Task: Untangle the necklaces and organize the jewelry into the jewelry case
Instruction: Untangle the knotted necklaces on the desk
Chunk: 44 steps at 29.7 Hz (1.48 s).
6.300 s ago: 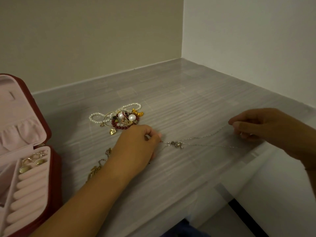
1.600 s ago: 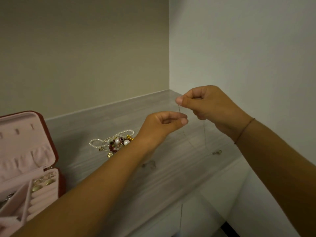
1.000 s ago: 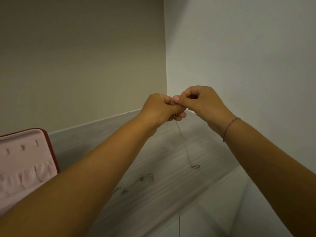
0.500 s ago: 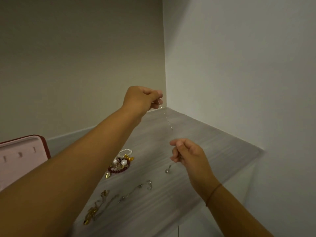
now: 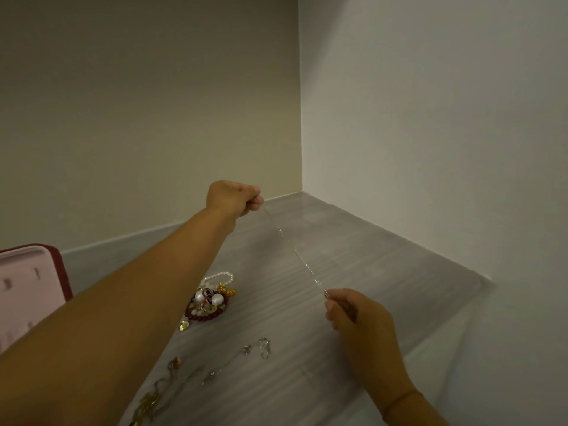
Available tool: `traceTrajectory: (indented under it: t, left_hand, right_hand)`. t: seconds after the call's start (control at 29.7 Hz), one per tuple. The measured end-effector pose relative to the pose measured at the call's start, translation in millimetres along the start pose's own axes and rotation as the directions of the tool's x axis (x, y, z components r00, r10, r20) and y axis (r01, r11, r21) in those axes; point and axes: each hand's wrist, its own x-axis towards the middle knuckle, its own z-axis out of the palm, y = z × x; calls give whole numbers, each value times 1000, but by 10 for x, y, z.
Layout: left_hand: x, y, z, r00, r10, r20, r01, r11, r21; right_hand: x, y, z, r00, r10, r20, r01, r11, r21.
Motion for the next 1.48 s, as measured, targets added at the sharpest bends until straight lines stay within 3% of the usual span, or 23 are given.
traceTrajectory:
  t: [0.13,0.27,0.51,0.61,0.84,1.18,1.48]
  left_hand:
    - [199,-359,114,997,-66,41,61,992,108]
    - [337,-671,204,994,-110,16,104,970,218]
    - [456,-1094,448,989,-143,28,128,944,304]
    - [503,-1152,570,992,-129,-8,125,946,298]
    - [625,-1156,823,992,-120,25,106,943,315]
    - [704,-1319,834,995,-71,68,25,853,522]
    - [640,-1261,800,997,-45,65,12,899,438]
  right_hand:
    - [7,48,13,1000,25,-18,-29,962,-273]
    - [40,56,37,999,-1,34,19,855,-518]
    - [67,132,67,996,60,-60,-81,871,-484]
    - [159,133,13,992,119,-29,-118,866,-486]
    - [300,244,-121,992,109,-60,-124,861,-493]
    - [305,295,-105,994,88,-68,-110,858,-502]
    - [302,373,-71,992,44,-117,-96,871,-481]
